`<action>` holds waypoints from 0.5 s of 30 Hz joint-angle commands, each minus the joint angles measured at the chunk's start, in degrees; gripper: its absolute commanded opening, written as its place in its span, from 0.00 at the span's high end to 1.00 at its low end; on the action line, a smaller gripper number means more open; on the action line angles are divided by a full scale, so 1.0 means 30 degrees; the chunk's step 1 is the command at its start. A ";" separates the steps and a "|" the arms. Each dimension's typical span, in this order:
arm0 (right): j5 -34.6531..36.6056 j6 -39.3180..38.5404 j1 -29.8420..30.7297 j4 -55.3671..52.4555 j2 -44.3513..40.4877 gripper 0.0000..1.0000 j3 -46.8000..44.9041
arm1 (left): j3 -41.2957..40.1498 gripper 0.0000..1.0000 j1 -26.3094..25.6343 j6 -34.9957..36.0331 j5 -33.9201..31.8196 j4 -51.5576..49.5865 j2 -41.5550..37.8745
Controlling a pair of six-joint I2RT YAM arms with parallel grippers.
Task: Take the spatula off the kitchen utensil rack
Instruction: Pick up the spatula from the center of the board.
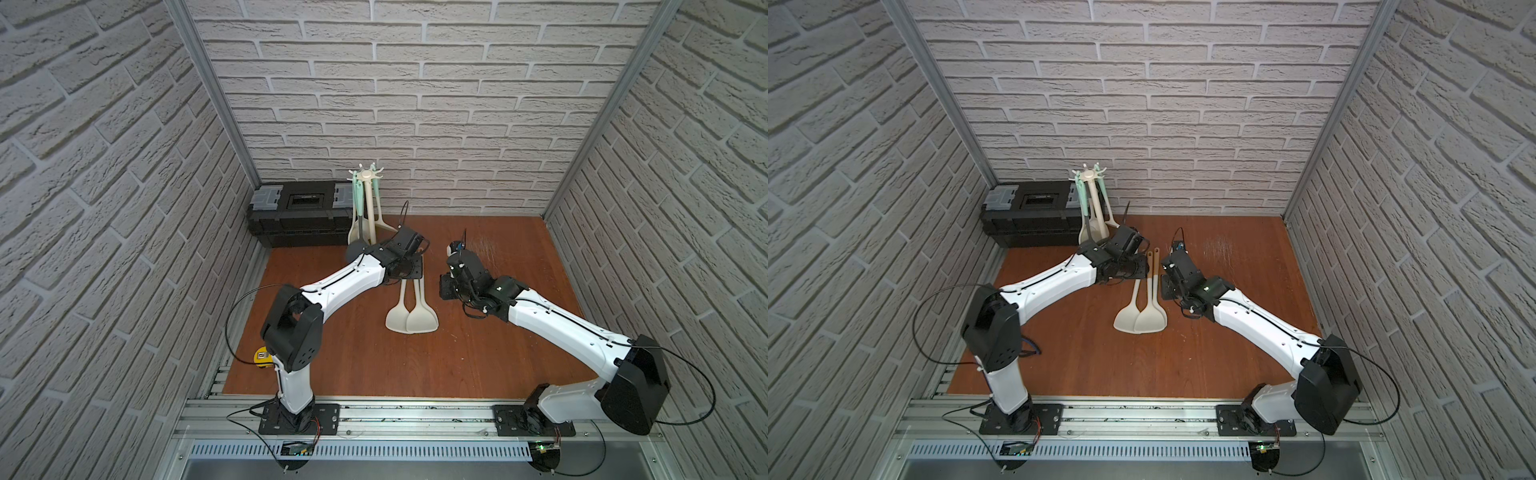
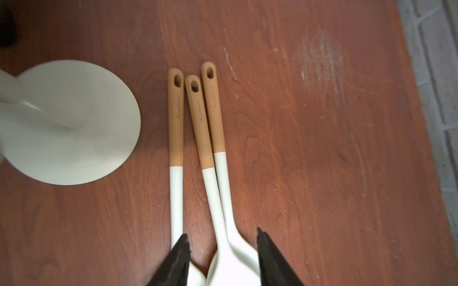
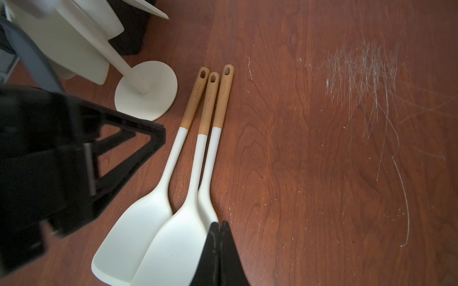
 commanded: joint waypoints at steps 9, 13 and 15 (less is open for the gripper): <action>-0.1585 0.1552 -0.1466 0.0321 -0.0591 0.97 -0.2216 | 0.2788 0.71 0.0962 -0.1856 0.0728 0.0918 0.4505; -0.1955 0.1433 -0.1714 0.0481 -0.0004 0.97 -0.2118 | 0.3223 0.67 0.1216 -0.2018 0.1106 0.0907 0.5361; -0.2219 0.1377 -0.1801 0.0550 0.0358 0.97 -0.1957 | 0.3330 0.64 0.1321 -0.2068 0.1269 0.0930 0.5690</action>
